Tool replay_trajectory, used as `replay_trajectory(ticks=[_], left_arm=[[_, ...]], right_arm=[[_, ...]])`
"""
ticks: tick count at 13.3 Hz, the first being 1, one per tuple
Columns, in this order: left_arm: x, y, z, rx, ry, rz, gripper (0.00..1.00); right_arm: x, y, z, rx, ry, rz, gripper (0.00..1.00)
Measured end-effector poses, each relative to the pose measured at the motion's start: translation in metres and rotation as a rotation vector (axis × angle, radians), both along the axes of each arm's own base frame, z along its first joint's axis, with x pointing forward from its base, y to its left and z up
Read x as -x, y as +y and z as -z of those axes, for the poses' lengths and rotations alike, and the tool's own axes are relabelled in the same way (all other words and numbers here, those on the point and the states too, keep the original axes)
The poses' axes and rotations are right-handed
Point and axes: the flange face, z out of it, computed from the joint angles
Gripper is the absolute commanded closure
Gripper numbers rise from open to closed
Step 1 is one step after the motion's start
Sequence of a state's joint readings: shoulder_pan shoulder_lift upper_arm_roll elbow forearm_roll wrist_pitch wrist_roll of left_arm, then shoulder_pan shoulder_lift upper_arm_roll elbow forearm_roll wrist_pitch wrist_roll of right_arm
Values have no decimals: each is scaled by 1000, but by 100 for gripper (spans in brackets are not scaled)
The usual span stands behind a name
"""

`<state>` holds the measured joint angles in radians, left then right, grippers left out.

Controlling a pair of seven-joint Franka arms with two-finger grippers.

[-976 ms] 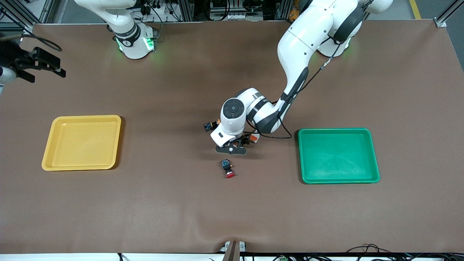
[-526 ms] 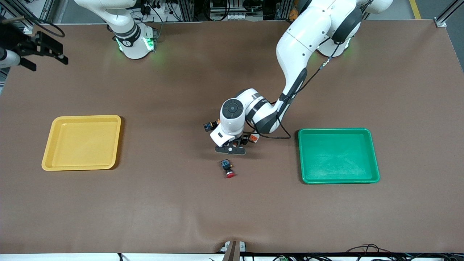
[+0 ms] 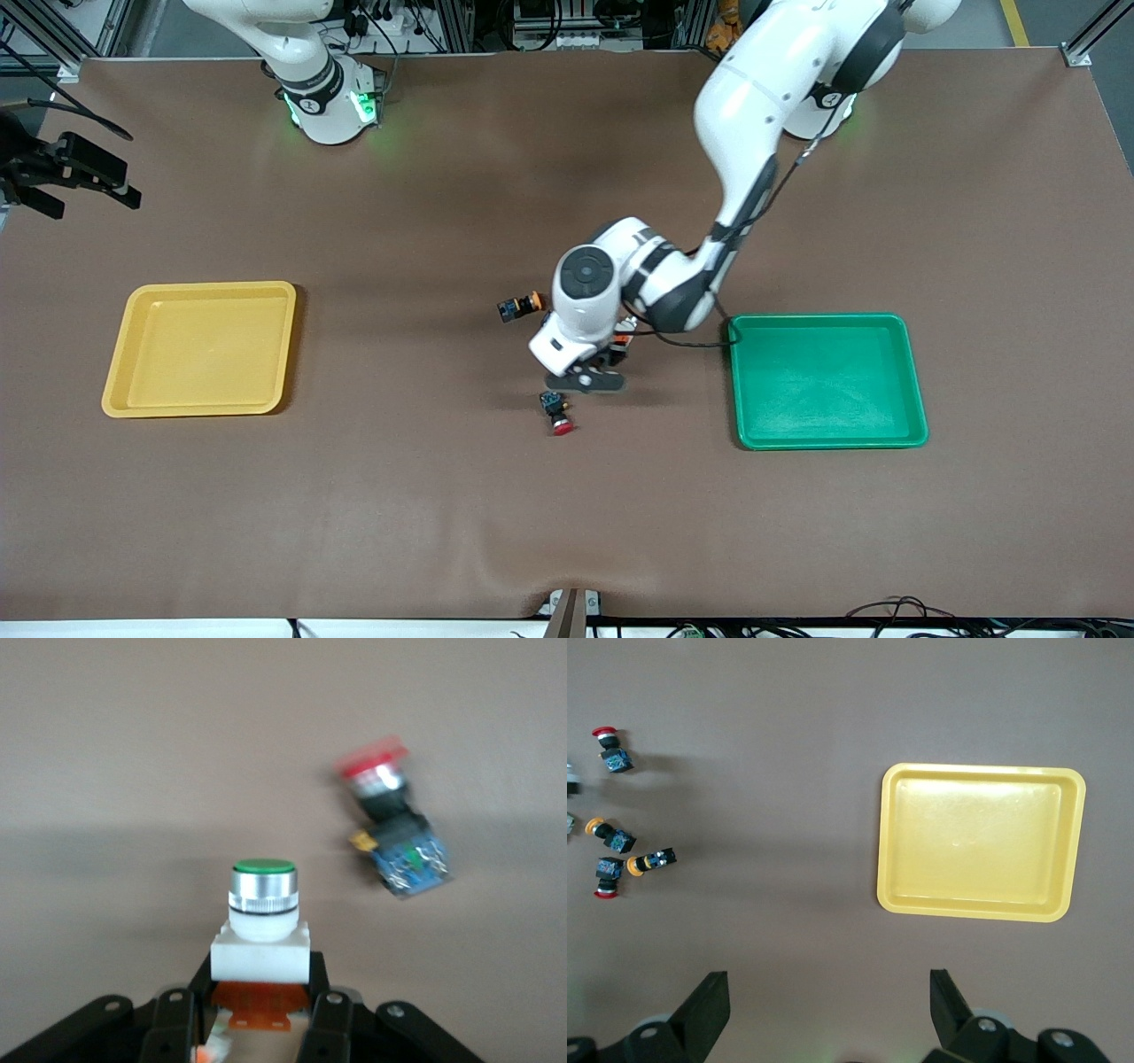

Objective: Place green and yellow buttons in trays
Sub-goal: 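Place the green button in the green tray while the right gripper moves out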

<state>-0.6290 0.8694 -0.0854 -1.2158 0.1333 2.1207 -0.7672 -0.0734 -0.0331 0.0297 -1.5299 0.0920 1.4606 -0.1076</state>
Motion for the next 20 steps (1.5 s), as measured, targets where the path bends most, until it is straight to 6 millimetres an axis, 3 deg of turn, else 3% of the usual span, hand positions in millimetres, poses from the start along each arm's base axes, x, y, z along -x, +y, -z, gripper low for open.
replay_trajectory(ticks=[2,4,6,8,11,13,16,18,20], left_arm=[[-23,53,-56,-58,47,-69,100],[-38,102,-95,-78,61,-107,100],[-47,153,-112,-119,52,-133,100],[-49,213,-115,-198,54,-130,100],[-52,315,-99,-209,88,-172,100],[-49,367,-66,-194,99,-218,100],[-34,409,-12,-157,87,-255,100],[-26,425,19,-132,76,-269,98],[-23,432,39,-123,81,-275,1]], right_arm=[[-16,-6,21,1,15,11,0],[-29,-16,43,0,45,23,0],[-43,-21,73,2,98,28,0],[-56,-35,109,-2,155,49,0],[-68,-54,149,-14,219,97,0],[-75,-45,173,-30,273,229,0],[-88,-16,218,-14,344,381,0],[-96,19,255,14,346,465,0],[-91,84,286,75,367,606,0]])
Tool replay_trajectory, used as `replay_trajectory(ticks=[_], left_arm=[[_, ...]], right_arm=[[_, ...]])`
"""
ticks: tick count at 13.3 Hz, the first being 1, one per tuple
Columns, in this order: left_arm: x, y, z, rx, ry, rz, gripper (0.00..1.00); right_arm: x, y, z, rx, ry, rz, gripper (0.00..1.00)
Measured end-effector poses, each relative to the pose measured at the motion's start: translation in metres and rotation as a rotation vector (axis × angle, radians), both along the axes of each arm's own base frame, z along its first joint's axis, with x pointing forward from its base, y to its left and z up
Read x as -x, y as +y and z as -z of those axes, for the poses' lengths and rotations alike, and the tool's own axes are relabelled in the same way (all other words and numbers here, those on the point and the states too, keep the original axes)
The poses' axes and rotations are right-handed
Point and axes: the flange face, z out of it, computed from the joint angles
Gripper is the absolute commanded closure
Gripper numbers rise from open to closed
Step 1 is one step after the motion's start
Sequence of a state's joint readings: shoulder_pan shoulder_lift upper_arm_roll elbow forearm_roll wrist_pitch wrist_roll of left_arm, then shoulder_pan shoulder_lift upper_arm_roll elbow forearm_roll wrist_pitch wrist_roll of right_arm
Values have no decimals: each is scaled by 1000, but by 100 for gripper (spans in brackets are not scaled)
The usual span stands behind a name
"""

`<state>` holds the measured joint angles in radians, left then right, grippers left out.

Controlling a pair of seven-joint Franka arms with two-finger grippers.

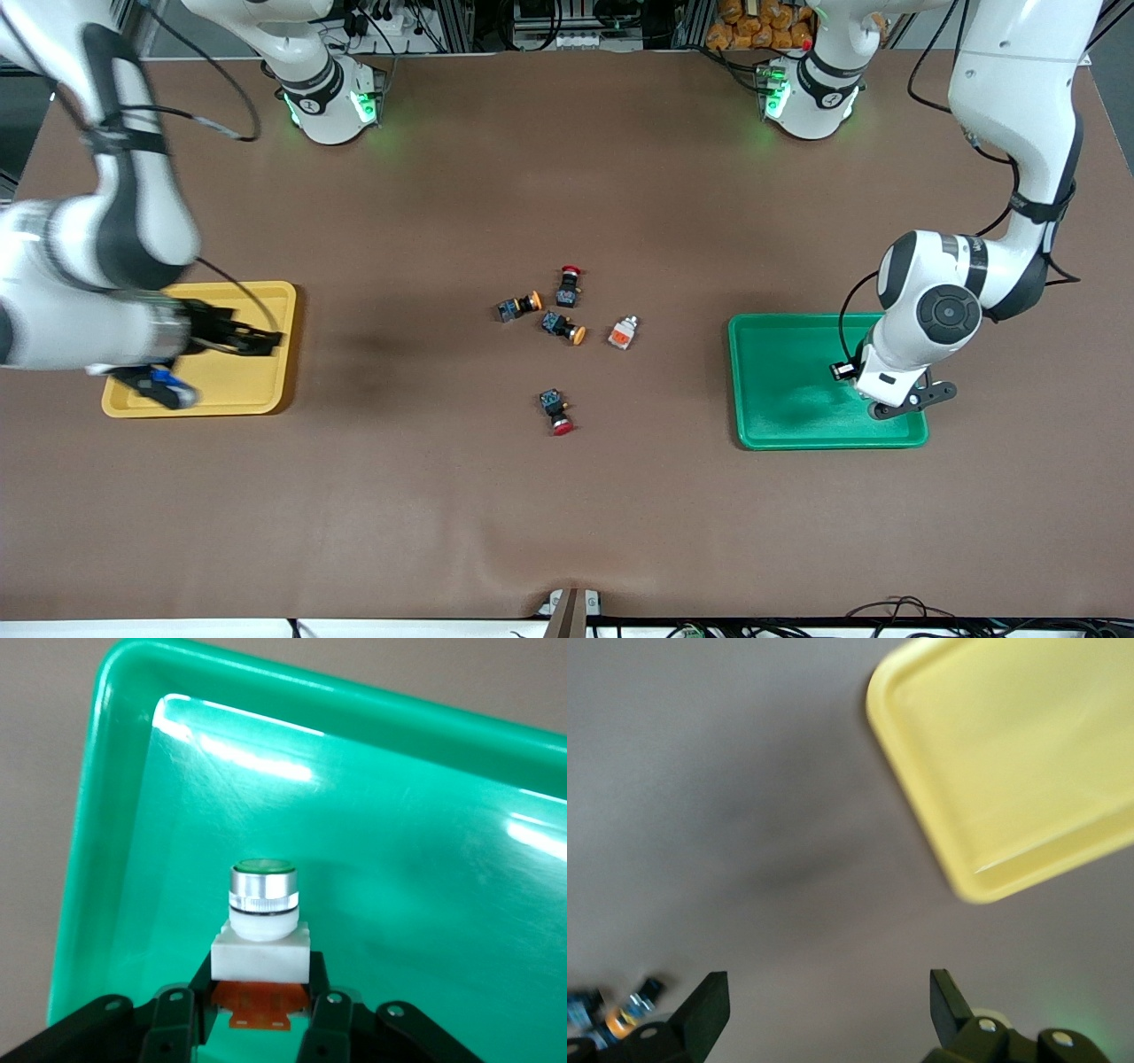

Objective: Place green and yellow buttons in trays
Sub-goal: 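Place the green button in the green tray while the right gripper moves out, then grasp a yellow-capped button with the right gripper while the left gripper withdraws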

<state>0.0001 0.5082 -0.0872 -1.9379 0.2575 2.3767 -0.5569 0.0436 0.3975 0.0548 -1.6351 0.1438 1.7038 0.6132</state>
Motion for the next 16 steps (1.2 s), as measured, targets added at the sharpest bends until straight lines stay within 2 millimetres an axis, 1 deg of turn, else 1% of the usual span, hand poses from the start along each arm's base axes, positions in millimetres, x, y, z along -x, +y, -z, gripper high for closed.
replay_trajectory(ticks=[2,3,4,5,6,7,8,10,12,13,14,16], left_arm=[[-1,0,2,3,-3,2,0],[-2,-1,-1,4,-8,4,0],[-4,-2,-6,5,-18,5,0],[-7,-4,-13,7,-30,8,0],[-8,-10,-22,11,-42,15,0],[-8,-23,-32,22,-49,29,0],[-7,-43,-42,47,-53,27,0],[-3,-88,-58,115,-63,-31,0],[4,-132,-67,155,-72,-103,0],[9,-151,-69,163,-74,-151,0],[14,-170,-68,168,-75,-201,0],[27,-214,-62,173,-69,-295,0]], right_arm=[[15,84,15,83,10,110,0],[26,121,21,116,1,158,0],[35,144,29,140,-3,196,0],[42,158,39,156,-7,227,0],[47,167,50,170,-12,267,0],[52,179,63,187,-19,315,0],[60,196,78,204,-24,354,0],[75,235,103,226,-47,428,0],[90,271,124,234,-73,489,0],[96,283,133,236,-80,507,0],[99,290,139,237,-86,520,0],[101,296,144,233,-95,541,0]])
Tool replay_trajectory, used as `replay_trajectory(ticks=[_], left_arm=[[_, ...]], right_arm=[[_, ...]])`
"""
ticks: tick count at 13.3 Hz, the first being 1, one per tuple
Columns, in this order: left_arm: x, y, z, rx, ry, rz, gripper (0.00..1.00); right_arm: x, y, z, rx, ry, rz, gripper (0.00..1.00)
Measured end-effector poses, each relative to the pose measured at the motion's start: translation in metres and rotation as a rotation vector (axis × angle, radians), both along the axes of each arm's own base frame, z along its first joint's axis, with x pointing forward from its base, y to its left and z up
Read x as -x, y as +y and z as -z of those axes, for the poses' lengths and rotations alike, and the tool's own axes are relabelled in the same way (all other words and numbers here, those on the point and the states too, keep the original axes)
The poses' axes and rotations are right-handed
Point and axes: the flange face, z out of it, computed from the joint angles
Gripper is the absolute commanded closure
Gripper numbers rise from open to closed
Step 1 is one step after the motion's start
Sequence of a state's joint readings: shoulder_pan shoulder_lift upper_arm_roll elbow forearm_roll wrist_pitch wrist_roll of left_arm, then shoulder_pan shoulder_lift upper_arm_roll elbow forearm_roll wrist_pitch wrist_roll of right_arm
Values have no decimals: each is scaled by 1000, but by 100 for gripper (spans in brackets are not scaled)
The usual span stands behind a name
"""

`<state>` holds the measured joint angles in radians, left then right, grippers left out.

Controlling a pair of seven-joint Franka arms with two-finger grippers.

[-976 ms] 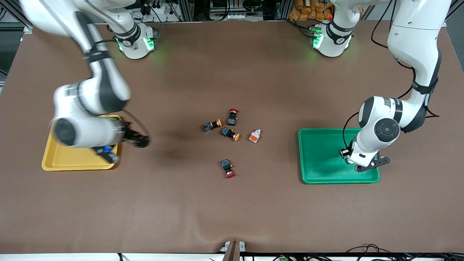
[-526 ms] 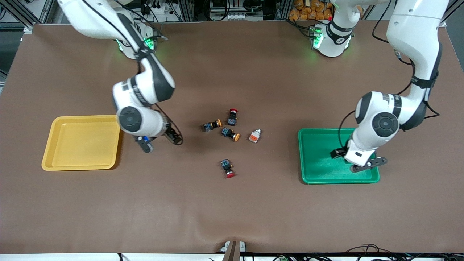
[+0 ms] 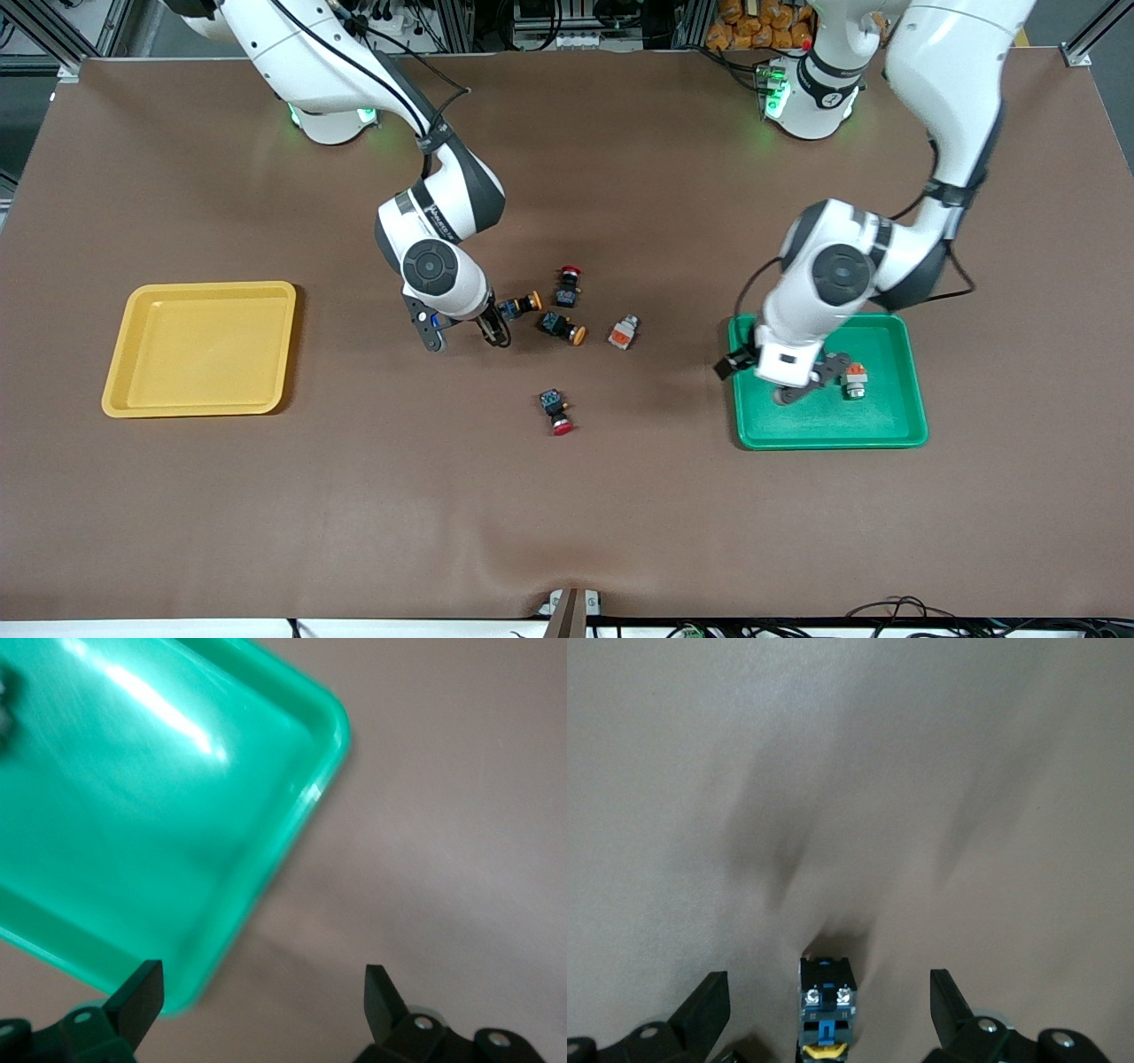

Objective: Place green and yellow buttons in trays
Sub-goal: 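Grasp a yellow-capped button with the right gripper while the left gripper withdraws, then grasp a second green button with the left gripper while the right gripper lifts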

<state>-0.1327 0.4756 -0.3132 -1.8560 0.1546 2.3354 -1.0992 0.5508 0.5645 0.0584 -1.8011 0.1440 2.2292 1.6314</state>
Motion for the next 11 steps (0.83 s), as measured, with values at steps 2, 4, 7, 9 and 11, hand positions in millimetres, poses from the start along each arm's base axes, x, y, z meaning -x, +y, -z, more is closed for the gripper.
replay_trajectory(ticks=[2,4,7,9,11], left_arm=[[17,-49,12,8,21,-100,0],[32,-99,25,21,39,-205,0],[46,-150,45,49,54,-343,0],[48,-156,61,60,62,-391,0],[53,-160,73,51,78,-408,0]], right_arm=[[5,12,8,-5,-20,22,19],[19,31,22,-1,-23,14,44],[28,40,35,4,-20,2,83],[27,39,35,4,-21,3,100],[25,36,35,6,-15,-26,100]])
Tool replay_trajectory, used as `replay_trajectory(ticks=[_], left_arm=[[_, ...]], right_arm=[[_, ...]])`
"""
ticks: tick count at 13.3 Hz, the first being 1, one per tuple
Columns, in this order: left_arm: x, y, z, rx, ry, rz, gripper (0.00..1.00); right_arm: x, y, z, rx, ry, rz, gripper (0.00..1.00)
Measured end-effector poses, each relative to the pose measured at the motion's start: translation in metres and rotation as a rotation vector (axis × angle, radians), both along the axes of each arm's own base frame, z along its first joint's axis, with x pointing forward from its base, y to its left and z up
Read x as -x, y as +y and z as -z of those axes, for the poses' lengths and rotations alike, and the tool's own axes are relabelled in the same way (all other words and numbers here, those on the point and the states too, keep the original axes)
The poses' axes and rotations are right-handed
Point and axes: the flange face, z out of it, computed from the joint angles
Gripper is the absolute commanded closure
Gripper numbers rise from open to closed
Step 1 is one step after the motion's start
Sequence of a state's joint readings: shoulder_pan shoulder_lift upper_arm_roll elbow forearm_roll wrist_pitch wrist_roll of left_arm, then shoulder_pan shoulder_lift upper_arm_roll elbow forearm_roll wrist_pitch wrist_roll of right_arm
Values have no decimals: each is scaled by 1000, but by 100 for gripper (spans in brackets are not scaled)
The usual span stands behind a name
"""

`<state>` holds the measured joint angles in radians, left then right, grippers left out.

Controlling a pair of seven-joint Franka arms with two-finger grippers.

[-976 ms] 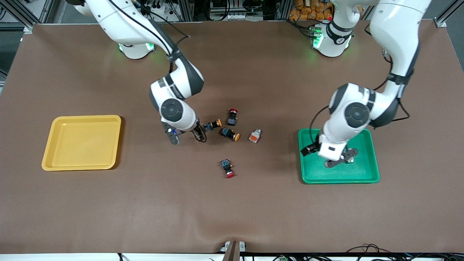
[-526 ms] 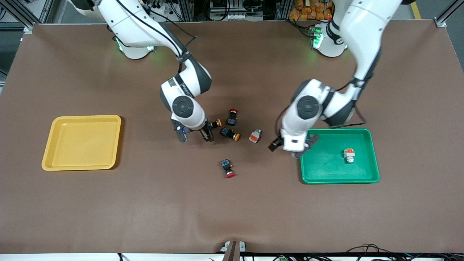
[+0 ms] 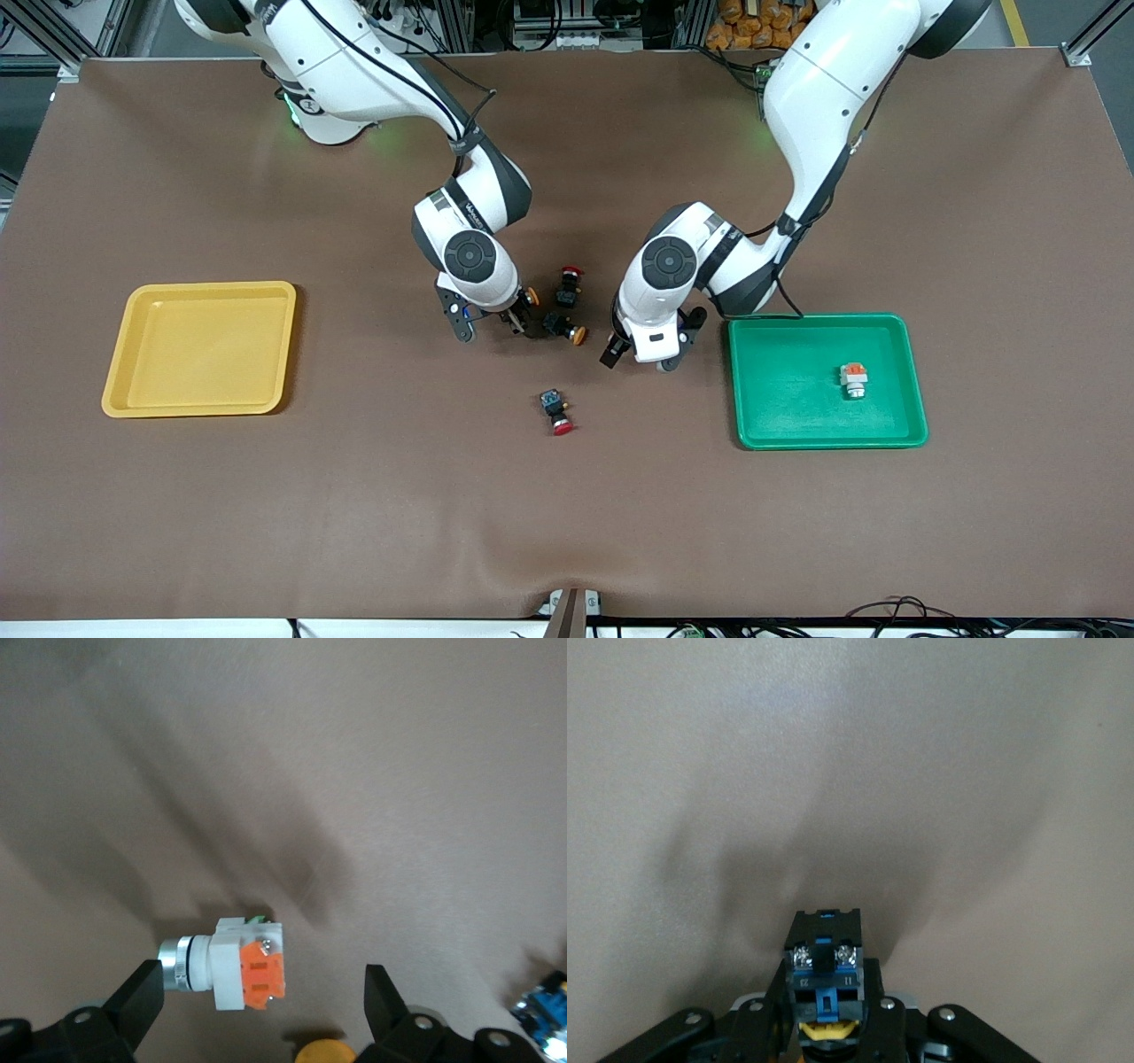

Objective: Place green and yellow buttons in trays
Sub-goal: 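Grasp a second green button with the left gripper while the right gripper lifts, then release the yellow button in the yellow tray while the left gripper lifts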

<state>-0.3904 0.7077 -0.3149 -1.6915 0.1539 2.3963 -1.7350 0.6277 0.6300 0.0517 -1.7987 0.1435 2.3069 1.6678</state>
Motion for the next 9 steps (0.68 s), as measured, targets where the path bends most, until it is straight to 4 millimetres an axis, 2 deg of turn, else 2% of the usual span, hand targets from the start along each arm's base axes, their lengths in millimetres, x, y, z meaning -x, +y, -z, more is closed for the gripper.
replay_trajectory(ticks=[1,3,7,9], left_arm=[[2,-2,3,-2,5,2,0],[6,-3,9,-7,15,6,0],[13,-4,18,-17,30,14,0],[15,-5,20,-19,33,17,0]], right_arm=[[-1,-5,0,9,25,-45,100],[-15,-31,-12,14,86,-146,100],[-52,-109,-67,-43,166,-334,100],[-64,-147,-86,-83,185,-415,100]])
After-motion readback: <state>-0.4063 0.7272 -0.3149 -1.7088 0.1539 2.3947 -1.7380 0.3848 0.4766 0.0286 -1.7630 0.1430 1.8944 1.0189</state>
